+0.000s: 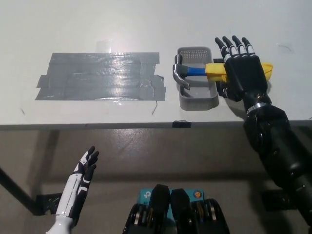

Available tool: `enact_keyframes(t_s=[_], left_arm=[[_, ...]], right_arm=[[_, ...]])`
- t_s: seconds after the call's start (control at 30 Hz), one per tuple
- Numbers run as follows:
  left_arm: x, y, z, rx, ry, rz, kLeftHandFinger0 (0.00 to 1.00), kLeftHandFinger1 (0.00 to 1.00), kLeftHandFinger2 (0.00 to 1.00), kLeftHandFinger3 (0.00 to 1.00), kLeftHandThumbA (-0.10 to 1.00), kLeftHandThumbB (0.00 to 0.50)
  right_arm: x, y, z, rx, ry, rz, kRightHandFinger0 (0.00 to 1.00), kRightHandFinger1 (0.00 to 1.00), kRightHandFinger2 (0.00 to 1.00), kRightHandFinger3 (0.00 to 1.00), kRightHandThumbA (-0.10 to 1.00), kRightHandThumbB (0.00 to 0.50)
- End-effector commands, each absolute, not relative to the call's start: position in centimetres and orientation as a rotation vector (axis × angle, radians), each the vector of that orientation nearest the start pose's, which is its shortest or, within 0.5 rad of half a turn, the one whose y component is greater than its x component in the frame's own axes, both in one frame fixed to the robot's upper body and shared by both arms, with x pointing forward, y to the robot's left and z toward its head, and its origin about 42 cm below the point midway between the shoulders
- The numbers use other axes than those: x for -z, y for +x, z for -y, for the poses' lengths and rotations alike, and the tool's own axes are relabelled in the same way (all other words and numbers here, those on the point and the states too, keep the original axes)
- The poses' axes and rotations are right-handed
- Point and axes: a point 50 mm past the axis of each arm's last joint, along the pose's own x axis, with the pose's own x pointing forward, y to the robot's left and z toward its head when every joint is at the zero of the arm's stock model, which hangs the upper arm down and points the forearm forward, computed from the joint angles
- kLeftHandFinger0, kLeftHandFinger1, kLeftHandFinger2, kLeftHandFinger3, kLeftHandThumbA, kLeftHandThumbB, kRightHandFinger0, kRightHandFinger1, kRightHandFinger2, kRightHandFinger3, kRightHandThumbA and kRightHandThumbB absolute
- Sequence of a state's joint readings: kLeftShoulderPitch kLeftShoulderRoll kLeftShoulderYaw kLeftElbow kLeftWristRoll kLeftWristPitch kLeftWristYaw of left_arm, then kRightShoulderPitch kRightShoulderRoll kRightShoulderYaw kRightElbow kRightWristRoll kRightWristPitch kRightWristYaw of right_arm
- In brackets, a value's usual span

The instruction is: The robot picks the hammer with right hand and hits the black area on the desk and places it back.

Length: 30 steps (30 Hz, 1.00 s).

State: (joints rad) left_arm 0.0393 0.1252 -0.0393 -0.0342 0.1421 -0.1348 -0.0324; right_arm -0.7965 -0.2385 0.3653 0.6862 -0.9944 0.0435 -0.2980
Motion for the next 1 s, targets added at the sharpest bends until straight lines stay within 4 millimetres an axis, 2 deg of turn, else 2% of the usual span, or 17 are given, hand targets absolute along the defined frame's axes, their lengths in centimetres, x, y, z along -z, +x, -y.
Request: enact_keyframes(t_s=[0.0, 0.27, 0.3, 0.37, 0.4, 0.43, 0.47, 0.5, 0.53, 0.57, 0.63, 0.67, 0.7, 0.73, 0.83, 0.9, 0.97], left_arm=[[-12.0, 27.3, -23.9, 0.102, 0.276, 0.204, 1.00, 1.00, 1.00, 1.00, 1.00, 0.000], [-11.9, 27.4, -23.9, 0.103, 0.283, 0.206, 1.00, 1.00, 1.00, 1.00, 1.00, 0.000], [-11.9, 27.4, -23.9, 0.106, 0.283, 0.206, 1.00, 1.00, 1.00, 1.00, 1.00, 0.000], [-12.0, 27.5, -23.9, 0.111, 0.290, 0.208, 1.00, 1.00, 1.00, 1.00, 1.00, 0.000], [-12.0, 27.5, -23.9, 0.111, 0.290, 0.207, 1.00, 1.00, 1.00, 1.00, 1.00, 0.000], [-12.1, 27.6, -23.9, 0.108, 0.285, 0.204, 1.00, 1.00, 1.00, 1.00, 1.00, 0.000], [-12.1, 27.6, -23.9, 0.106, 0.285, 0.205, 1.00, 1.00, 1.00, 1.00, 1.00, 0.000], [-12.0, 27.6, -23.9, 0.108, 0.288, 0.206, 1.00, 1.00, 1.00, 1.00, 1.00, 0.000], [-12.1, 27.6, -23.9, 0.109, 0.289, 0.208, 1.00, 1.00, 1.00, 1.00, 1.00, 0.000], [-12.1, 27.6, -23.8, 0.110, 0.289, 0.208, 1.00, 1.00, 1.00, 1.00, 1.00, 0.000], [-12.2, 27.7, -23.8, 0.110, 0.285, 0.209, 1.00, 1.00, 1.00, 1.00, 1.00, 0.000], [-12.3, 27.7, -23.9, 0.109, 0.287, 0.213, 1.00, 1.00, 1.00, 1.00, 1.00, 0.000], [-12.5, 27.8, -23.9, 0.107, 0.292, 0.218, 1.00, 1.00, 1.00, 1.00, 1.00, 0.000], [-12.6, 27.9, -23.9, 0.108, 0.299, 0.219, 1.00, 1.00, 1.00, 1.00, 1.00, 0.000], [-12.5, 28.0, -23.8, 0.116, 0.297, 0.219, 1.00, 1.00, 1.00, 1.00, 1.00, 0.000], [-12.6, 28.0, -23.8, 0.120, 0.301, 0.218, 1.00, 1.00, 1.00, 1.00, 1.00, 0.000], [-12.6, 27.9, -23.9, 0.123, 0.302, 0.215, 1.00, 1.00, 1.00, 1.00, 1.00, 0.000]], right_arm=[[-25.4, 52.4, 17.6, 0.105, -1.410, 0.489, 1.00, 1.00, 1.00, 1.00, 1.00, 0.317], [-25.5, 53.3, 17.8, 0.113, -1.447, 0.484, 1.00, 1.00, 1.00, 1.00, 0.95, 0.322], [-25.5, 53.3, 17.8, 0.121, -1.446, 0.488, 1.00, 1.00, 1.00, 1.00, 0.89, 0.328], [-26.0, 53.7, 17.6, 0.211, -1.471, 0.537, 1.00, 1.00, 1.00, 1.00, 0.50, 0.271], [-26.1, 53.8, 17.5, 0.224, -1.477, 0.547, 1.00, 1.00, 0.95, 0.93, 0.37, 0.283], [-26.5, 54.1, 17.4, 0.267, -1.488, 0.614, 0.86, 0.65, 0.64, 0.68, 0.11, 0.253], [-26.8, 54.2, 17.3, 0.278, -1.455, 0.664, 0.57, 0.43, 0.47, 0.58, -0.06, 0.275], [-27.1, 54.3, 17.2, 0.304, -1.455, 0.736, 0.04, 0.02, 0.10, 0.34, -0.10, 0.286], [-27.3, 54.3, 17.2, 0.320, -1.458, 0.771, 0.00, 0.01, 0.15, 0.25, -0.10, 0.282], [-27.5, 54.3, 17.3, 0.331, -1.461, 0.814, 0.00, 0.05, 0.27, 0.10, -0.10, 0.253], [-28.2, 54.6, 17.3, 0.337, -1.453, 0.859, 0.00, 0.15, 0.64, 0.13, -0.10, 0.226], [-28.4, 54.6, 17.2, 0.341, -1.447, 0.872, 0.00, 0.17, 0.72, 0.21, -0.10, 0.209], [-28.7, 54.7, 17.0, 0.344, -1.440, 0.891, 0.00, 0.16, 0.71, 0.35, -0.10, 0.201], [-29.1, 54.8, 16.9, 0.343, -1.433, 0.899, 0.00, 0.11, 0.63, 0.44, -0.10, 0.210], [-29.1, 54.6, 17.0, 0.334, -1.388, 0.918, 0.00, 0.00, 0.42, 0.31, -0.10, 0.208], [-28.8, 54.6, 17.1, 0.320, -1.369, 0.913, 0.00, 0.00, 0.42, 0.19, -0.10, 0.186], [-28.6, 54.5, 17.3, 0.310, -1.353, 0.914, 0.00, 0.01, 0.44, 0.11, -0.10, 0.197]])
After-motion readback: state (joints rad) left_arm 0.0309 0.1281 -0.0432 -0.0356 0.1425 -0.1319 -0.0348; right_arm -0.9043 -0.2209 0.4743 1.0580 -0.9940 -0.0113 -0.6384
